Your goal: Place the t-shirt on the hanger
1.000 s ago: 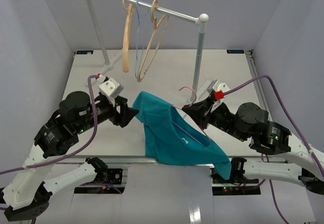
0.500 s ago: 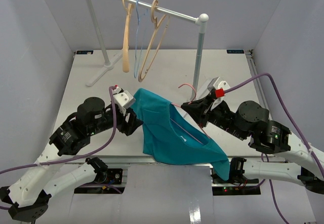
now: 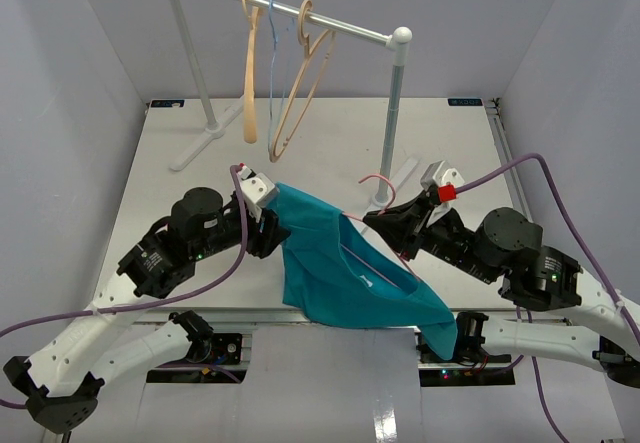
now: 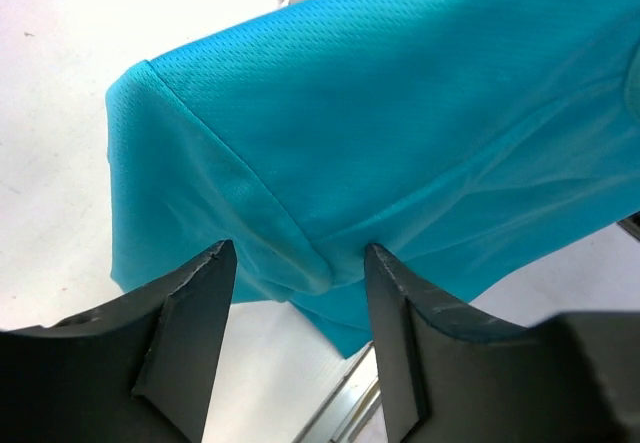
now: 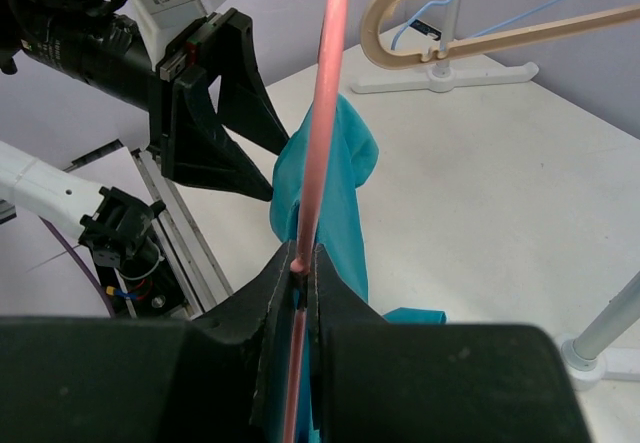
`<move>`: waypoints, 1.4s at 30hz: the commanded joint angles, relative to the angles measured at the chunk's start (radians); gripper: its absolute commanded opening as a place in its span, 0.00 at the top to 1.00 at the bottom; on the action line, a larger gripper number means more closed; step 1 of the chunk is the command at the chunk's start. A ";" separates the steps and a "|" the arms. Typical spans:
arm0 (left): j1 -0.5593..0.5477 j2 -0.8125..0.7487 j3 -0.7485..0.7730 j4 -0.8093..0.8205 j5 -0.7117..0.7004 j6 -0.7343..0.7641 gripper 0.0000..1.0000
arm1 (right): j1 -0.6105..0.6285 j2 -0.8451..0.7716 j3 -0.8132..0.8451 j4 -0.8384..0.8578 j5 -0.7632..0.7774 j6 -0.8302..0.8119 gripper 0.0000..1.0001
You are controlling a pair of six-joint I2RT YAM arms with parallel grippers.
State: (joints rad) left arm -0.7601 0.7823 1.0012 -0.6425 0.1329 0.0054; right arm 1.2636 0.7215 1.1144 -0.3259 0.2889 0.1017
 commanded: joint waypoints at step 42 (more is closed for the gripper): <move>0.004 0.020 0.248 -0.197 -0.327 -0.102 0.71 | 0.000 0.135 0.192 -0.099 -0.262 -0.133 0.92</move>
State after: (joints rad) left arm -0.7609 0.7978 1.1671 -0.8026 -0.1251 -0.0989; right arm 1.2633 0.8001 1.2022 -0.4507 0.0815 0.0190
